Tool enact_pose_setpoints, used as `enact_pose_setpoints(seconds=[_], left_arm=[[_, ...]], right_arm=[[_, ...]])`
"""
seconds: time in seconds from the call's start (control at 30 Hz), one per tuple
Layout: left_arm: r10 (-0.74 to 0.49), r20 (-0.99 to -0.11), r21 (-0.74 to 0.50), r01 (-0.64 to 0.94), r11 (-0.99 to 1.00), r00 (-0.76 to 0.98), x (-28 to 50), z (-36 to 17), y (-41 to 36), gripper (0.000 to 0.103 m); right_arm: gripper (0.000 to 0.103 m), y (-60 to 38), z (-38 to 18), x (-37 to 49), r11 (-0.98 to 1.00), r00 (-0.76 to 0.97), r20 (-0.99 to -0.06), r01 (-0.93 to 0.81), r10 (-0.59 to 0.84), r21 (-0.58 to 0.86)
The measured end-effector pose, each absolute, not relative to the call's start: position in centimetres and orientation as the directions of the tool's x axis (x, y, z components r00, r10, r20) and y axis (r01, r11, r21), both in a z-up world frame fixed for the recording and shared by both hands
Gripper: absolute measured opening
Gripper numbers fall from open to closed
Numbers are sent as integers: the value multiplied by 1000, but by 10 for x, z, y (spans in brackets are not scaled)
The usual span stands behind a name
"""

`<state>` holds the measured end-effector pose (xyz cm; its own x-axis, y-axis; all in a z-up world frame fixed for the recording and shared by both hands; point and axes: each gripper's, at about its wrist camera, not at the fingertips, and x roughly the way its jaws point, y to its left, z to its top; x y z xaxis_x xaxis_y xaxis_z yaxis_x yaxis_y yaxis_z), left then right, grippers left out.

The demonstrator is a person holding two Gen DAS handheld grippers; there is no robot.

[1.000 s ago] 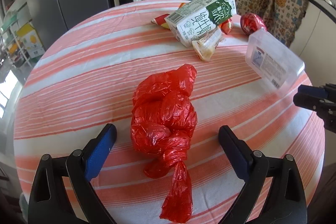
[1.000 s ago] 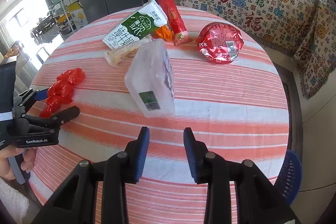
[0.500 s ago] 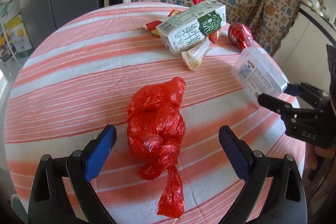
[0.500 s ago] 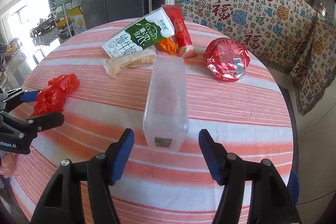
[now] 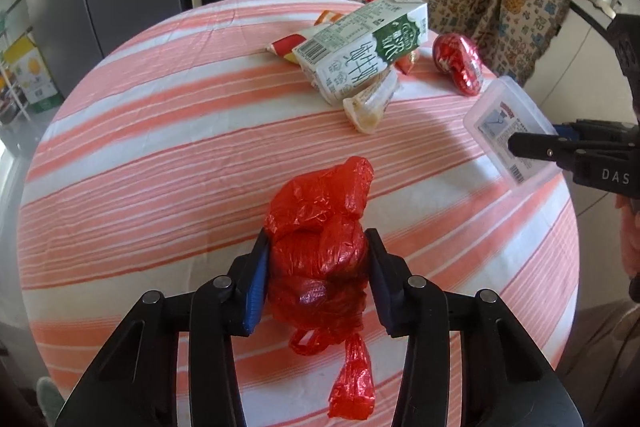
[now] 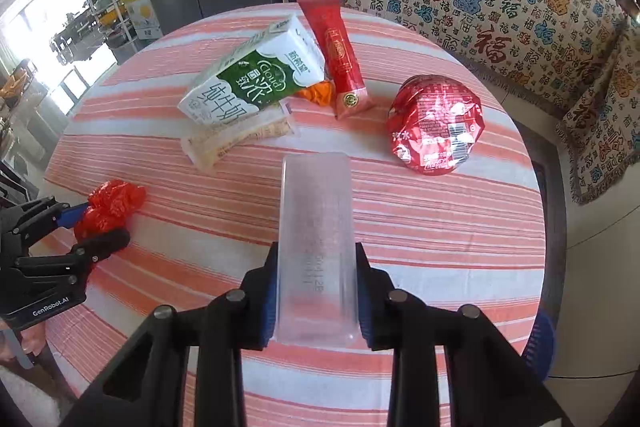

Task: Collect trash
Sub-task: 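Carry the red bag and clear box in both tools over the blue wastebasket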

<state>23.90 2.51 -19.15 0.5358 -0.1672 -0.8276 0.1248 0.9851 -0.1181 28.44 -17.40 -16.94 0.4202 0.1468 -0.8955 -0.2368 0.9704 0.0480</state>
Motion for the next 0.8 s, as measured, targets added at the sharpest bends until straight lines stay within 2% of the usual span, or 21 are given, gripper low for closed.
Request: enact_pose_setpoints(seconds=[0.2,0.37,0.8], left_arm=[[-254,-782,-176,190,966,569,225,-156,-3,45],[-300,-759,-176,263,949,578,219,-135,-52,45],[-459,-737,-217,470,856,496,221,-123,-230,45]], right_arm=[[32,-204,-150,253,975,463,-867,-195,187,106],[32,-247,-133,231,982,515,-837,-126,185,140],[32,-405,-117,178,981,586,-810,161,-6,109]])
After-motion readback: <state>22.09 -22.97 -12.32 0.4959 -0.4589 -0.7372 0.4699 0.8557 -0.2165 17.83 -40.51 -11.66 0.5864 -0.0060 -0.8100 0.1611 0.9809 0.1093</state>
